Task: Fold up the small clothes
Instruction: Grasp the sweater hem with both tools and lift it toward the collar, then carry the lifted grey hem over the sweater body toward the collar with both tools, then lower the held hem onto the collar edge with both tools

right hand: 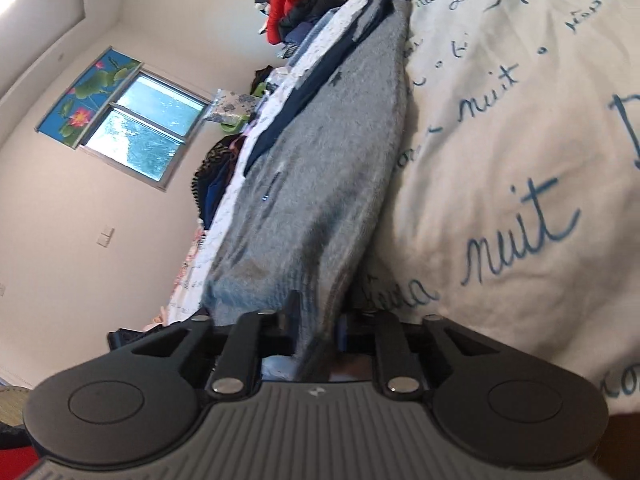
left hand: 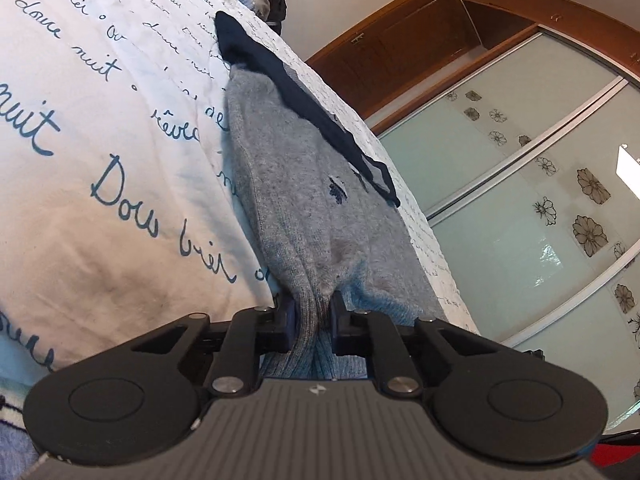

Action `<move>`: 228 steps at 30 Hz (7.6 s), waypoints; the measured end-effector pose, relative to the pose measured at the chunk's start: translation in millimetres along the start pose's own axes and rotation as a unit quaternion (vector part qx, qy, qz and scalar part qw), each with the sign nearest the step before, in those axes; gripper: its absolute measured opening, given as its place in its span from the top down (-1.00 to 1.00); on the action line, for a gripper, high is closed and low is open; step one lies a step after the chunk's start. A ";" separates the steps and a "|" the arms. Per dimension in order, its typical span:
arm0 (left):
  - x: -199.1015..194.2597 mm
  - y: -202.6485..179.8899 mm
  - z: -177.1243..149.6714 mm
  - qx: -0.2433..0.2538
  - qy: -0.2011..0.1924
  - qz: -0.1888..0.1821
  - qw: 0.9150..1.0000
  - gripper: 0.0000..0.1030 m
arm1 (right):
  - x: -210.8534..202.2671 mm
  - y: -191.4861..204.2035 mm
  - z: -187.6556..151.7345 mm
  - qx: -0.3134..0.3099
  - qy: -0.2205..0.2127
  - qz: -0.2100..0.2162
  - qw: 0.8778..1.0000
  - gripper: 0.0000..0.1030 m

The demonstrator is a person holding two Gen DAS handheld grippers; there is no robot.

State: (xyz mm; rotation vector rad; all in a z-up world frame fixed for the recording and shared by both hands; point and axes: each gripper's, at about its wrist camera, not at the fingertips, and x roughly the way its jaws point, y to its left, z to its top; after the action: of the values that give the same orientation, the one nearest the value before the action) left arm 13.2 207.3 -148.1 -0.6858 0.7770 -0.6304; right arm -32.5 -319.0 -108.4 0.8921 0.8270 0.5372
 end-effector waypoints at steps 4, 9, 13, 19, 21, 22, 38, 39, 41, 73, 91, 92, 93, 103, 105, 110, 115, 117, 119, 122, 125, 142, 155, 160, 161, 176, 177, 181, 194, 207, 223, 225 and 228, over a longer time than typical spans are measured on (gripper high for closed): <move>-10.3 -7.1 2.0 0.013 -0.011 0.006 1.000 0.75 | 0.1 12.2 -2.2 -0.030 -0.007 -0.025 0.999 0.90; -22.8 -32.3 12.3 0.048 -0.040 -0.007 0.998 0.76 | -9.3 38.7 4.3 -0.074 -0.034 -0.021 0.996 0.91; -29.4 -50.6 20.5 0.071 -0.062 -0.021 0.995 0.76 | -15.8 54.4 14.5 -0.093 -0.052 0.001 0.994 0.91; -26.5 -50.1 23.5 0.073 -0.050 -0.002 0.996 0.76 | -15.8 55.9 22.4 -0.089 -0.060 0.018 0.994 0.91; -26.7 -42.4 21.1 0.058 -0.050 0.008 0.997 0.77 | -15.7 49.1 20.6 -0.077 -0.057 0.012 0.995 0.91; -29.2 -40.5 19.3 0.054 -0.054 0.006 0.997 0.77 | -16.8 45.9 19.1 -0.069 -0.058 0.013 0.996 0.91; 2.6 -63.1 88.1 0.037 -0.129 -0.019 0.991 0.77 | -11.9 64.2 81.9 -0.071 -0.123 0.096 0.985 0.90; 5.3 -65.5 92.5 0.039 -0.128 -0.017 0.991 0.77 | -11.6 65.8 87.6 -0.074 -0.126 0.096 0.985 0.90; 9.9 -69.2 102.1 0.039 -0.129 -0.014 0.991 0.77 | -9.9 66.8 98.1 -0.074 -0.131 0.100 0.984 0.90; 100.7 -41.7 222.9 -0.016 -0.038 0.084 0.996 0.75 | 74.3 12.1 231.1 -0.006 -0.150 0.075 0.986 0.89; 189.1 -53.8 214.8 -0.029 0.116 0.210 0.970 -0.31 | 70.8 11.6 225.5 -0.009 -0.141 0.075 0.987 0.89; 191.9 -50.0 214.3 -0.044 0.119 0.210 0.969 0.13 | 70.3 11.5 224.9 -0.009 -0.140 0.075 0.987 0.89; 193.8 -46.6 213.5 -0.059 0.124 0.203 0.970 0.67 | 70.2 11.1 224.5 -0.008 -0.139 0.076 0.987 0.89; 149.0 -68.1 209.7 -0.018 0.033 0.188 0.981 0.87 | 61.3 9.0 223.7 -0.013 -0.148 0.070 0.986 0.89; 137.6 -74.7 217.6 -0.013 0.008 0.180 0.984 0.86 | 58.9 10.4 227.0 -0.014 -0.157 0.074 0.985 0.89; 119.9 -83.0 240.2 -0.014 -0.047 0.162 0.986 0.87 | 59.8 16.6 240.4 -0.015 -0.174 0.080 0.981 0.89; 115.1 -86.6 258.8 -0.018 -0.084 0.155 0.984 0.86 | 64.7 22.0 252.4 -0.016 -0.184 0.080 0.980 0.89; 113.6 -87.9 264.3 -0.015 -0.091 0.153 0.984 0.86 | 67.8 21.3 257.5 -0.007 -0.187 0.083 0.979 0.89; 113.6 -87.7 270.4 -0.013 -0.096 0.155 0.983 0.86 | 71.8 19.6 262.9 0.002 -0.189 0.084 0.978 0.89; 118.3 -86.4 281.3 -0.008 -0.104 0.159 0.982 0.86 | 78.7 17.1 272.0 0.012 -0.191 0.084 0.978 0.89; 125.0 -83.7 292.9 -0.002 -0.113 0.162 0.980 0.86 | 86.3 15.0 280.5 0.020 -0.193 0.079 0.978 0.89; 175.6 -47.8 323.6 -0.001 -0.050 0.206 0.977 0.75 | 122.5 -7.8 313.0 0.051 -0.188 0.052 0.979 0.88; 166.4 -30.9 293.5 0.023 0.073 0.162 0.984 -0.30 | 124.9 -15.8 314.3 0.056 -0.179 0.043 0.981 0.88; 186.2 -19.1 285.8 -0.012 0.079 0.154 0.985 -0.24 | 126.4 -15.6 312.2 0.057 -0.177 0.042 0.982 0.88; 190.3 -16.0 284.4 -0.021 0.078 0.148 0.986 -0.23 | 126.2 -14.6 312.2 0.055 -0.176 0.041 0.982 0.88; 176.9 -24.7 277.1 -0.045 -0.016 0.085 0.995 0.90 | 125.2 -12.4 314.5 0.039 -0.178 0.029 0.983 0.87; 172.2 -28.5 280.4 -0.041 -0.025 0.080 0.996 0.90 | 123.3 -11.5 315.7 0.037 -0.180 0.030 0.983 0.87; 162.7 -40.4 290.8 -0.030 -0.047 0.080 0.995 0.90 | 118.4 -8.9 317.9 0.035 -0.190 0.031 0.981 0.87; 163.2 -34.4 330.2 -0.049 -0.085 0.090 0.991 0.90 | 130.5 -13.9 338.5 0.055 -0.200 0.041 0.977 0.87; 194.1 -23.9 345.1 -0.044 -0.074 0.111 0.990 0.90 | 152.0 -40.5 355.4 0.077 -0.206 0.000 0.976 0.89; 241.1 10.6 366.6 -0.078 -0.073 0.142 0.984 0.90 | 181.6 -77.9 382.2 0.142 -0.213 -0.011 0.967 0.89; 245.7 18.0 365.8 -0.094 -0.067 0.140 0.983 0.89 | 186.2 -86.7 382.5 0.167 -0.211 -0.010 0.963 0.85; 250.3 25.9 364.9 -0.108 -0.061 0.147 0.981 0.86 | 191.0 -96.5 383.1 0.191 -0.210 -0.020 0.959 0.84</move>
State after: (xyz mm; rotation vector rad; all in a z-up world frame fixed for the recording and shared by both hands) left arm 448.0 156.9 -78.0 -0.7816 0.8207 -0.2356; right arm 396.2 -411.2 -126.6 1.2887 0.5629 0.1373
